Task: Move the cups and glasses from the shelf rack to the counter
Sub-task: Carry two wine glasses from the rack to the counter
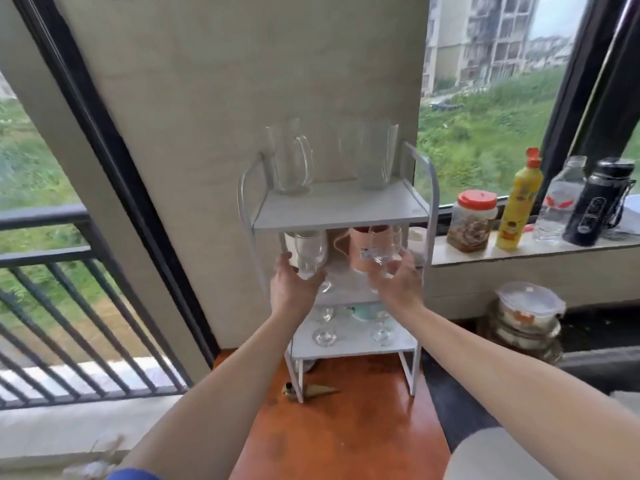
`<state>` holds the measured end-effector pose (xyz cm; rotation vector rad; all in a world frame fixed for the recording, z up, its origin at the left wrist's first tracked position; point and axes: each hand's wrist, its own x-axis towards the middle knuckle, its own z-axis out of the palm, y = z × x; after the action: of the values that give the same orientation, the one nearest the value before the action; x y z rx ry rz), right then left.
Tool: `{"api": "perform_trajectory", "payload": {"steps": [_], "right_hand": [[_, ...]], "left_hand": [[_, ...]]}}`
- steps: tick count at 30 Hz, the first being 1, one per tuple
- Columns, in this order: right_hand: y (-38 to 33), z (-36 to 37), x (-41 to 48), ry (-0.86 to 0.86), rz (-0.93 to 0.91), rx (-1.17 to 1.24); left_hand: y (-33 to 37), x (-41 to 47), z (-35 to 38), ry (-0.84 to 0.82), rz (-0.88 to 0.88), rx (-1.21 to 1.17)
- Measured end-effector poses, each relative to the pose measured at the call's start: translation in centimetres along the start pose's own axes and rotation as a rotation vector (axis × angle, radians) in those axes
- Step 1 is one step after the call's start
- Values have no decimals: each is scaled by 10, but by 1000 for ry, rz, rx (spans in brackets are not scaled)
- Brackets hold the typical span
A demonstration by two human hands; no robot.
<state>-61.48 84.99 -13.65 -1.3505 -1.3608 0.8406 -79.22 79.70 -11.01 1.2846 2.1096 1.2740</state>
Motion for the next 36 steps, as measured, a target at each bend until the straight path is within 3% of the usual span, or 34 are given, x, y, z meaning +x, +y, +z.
{"api": "perform_trajectory", "payload": {"steps": [4, 9, 18, 28, 36], "right_hand": [[-3, 8, 11, 1, 50, 43], [2, 9, 5, 23, -18, 46], [10, -29, -43, 29, -48, -59], [40, -194, -144, 229, 41, -118], [75, -379, -246, 468, 215, -210]], "left_hand": [[10, 23, 11, 48, -14, -33], [12, 31, 19, 38, 14, -121], [18, -26, 10, 87, 100, -256], [59, -173, 56, -208, 207, -279], [126, -323, 149, -608, 290, -414]]}}
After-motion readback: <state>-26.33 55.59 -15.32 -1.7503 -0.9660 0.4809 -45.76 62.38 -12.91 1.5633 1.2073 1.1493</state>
